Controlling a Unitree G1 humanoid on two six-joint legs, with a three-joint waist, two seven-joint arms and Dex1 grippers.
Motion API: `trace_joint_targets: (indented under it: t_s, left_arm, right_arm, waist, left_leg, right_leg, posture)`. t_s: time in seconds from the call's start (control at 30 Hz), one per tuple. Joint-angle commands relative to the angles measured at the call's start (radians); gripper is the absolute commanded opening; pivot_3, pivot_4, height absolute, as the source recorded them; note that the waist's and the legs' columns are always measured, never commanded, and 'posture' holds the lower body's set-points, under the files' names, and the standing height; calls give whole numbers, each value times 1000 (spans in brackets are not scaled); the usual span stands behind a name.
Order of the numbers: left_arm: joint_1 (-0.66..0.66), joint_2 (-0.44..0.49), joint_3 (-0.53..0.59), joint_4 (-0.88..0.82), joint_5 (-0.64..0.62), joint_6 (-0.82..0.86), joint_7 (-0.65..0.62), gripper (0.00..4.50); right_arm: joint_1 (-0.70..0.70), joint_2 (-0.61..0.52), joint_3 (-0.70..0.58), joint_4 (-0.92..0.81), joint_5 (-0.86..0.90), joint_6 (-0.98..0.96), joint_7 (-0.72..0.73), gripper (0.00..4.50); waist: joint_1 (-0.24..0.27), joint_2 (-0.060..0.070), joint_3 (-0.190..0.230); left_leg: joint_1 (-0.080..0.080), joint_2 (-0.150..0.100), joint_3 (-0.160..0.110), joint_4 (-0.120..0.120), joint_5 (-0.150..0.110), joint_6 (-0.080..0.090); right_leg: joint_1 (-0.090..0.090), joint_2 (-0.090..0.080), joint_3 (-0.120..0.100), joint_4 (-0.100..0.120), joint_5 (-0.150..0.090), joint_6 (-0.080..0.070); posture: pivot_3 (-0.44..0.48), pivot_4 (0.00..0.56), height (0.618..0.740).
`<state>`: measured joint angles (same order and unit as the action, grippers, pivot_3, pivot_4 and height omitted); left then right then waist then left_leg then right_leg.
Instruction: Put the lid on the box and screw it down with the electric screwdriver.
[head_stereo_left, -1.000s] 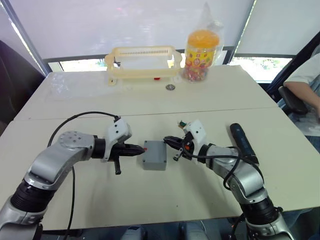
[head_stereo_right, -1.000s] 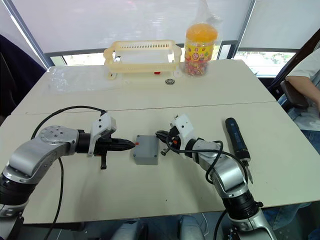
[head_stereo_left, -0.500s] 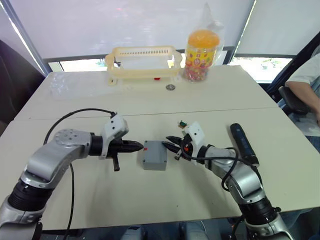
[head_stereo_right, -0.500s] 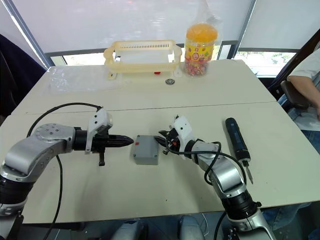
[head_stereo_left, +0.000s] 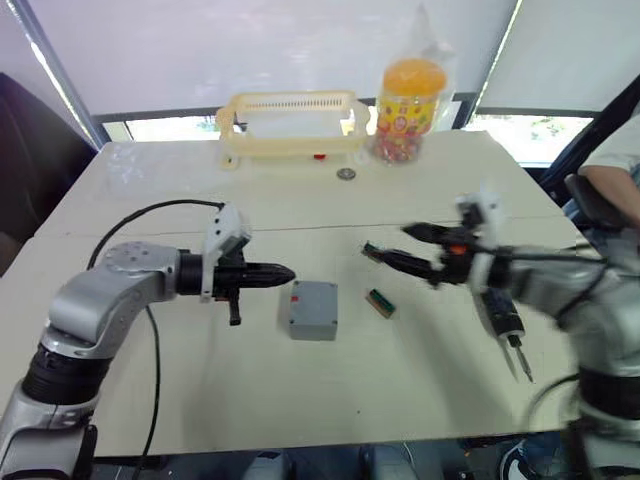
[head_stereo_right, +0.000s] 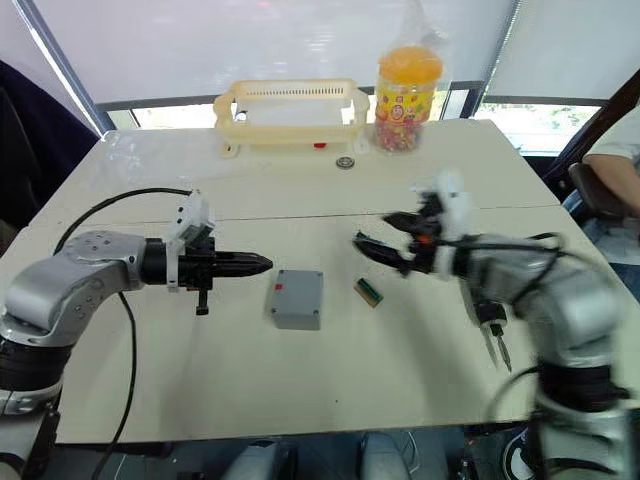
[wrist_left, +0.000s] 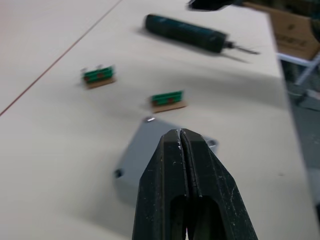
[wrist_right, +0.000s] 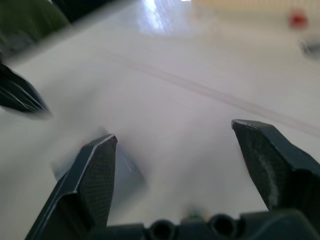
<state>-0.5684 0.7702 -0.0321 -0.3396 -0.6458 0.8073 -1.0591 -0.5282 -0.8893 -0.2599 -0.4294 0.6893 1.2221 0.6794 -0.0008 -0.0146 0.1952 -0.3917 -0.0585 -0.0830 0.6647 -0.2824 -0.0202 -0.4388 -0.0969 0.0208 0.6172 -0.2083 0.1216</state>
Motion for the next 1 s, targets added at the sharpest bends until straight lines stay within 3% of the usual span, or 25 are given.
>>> trace_joint_targets:
  t_s: [0.03,0.2,0.37,0.7,0.93,1.0]
  left_arm:
    - [-26,2,-32,-106,-39,0,-34,0]
    - [-41,10,-108,-143,19,-47,-52,0]
    - [-36,20,-177,-123,115,-132,-65,0]
    - [-1,-14,-173,-97,158,-144,-5,0]
    - [49,-35,-148,-126,151,-112,66,0]
    - [70,-30,-140,-135,146,-106,76,0]
  right_arm:
    - [55,-242,-33,87,20,106,131,4499]
    - [49,-466,70,239,11,219,199,4499]
    - [-34,-492,236,349,-19,282,209,4499]
    - [-228,-385,466,633,-123,289,223,4499]
    - [-304,-225,618,821,-272,177,206,4499]
    - [-314,-189,646,848,-314,148,200,3960]
  waist:
    - [2,0,0]
    - [-19,1,-1]
    - [-16,1,-1]
    - [-10,1,-1]
    - [-18,1,-1]
    - [-16,0,-2]
  left_leg:
    - [0,0,1,0,-1,1]
    - [5,1,5,0,-1,2]
    - [6,2,6,0,-1,2]
    - [3,2,5,2,-1,2]
    - [4,1,5,2,-1,2]
    - [4,1,5,2,-1,2]
  right_leg:
    - [1,0,0,-1,0,0]
    - [4,1,2,-1,0,0]
    - [4,3,3,-1,0,0]
    - [4,1,2,-3,0,0]
    - [3,2,2,-2,0,0]
    - [3,2,2,-1,0,0]
  posture:
    - [0,150,740]
    - [0,150,740]
    - [0,150,740]
    - [0,150,740]
    - [0,150,740]
    - [0,150,740]
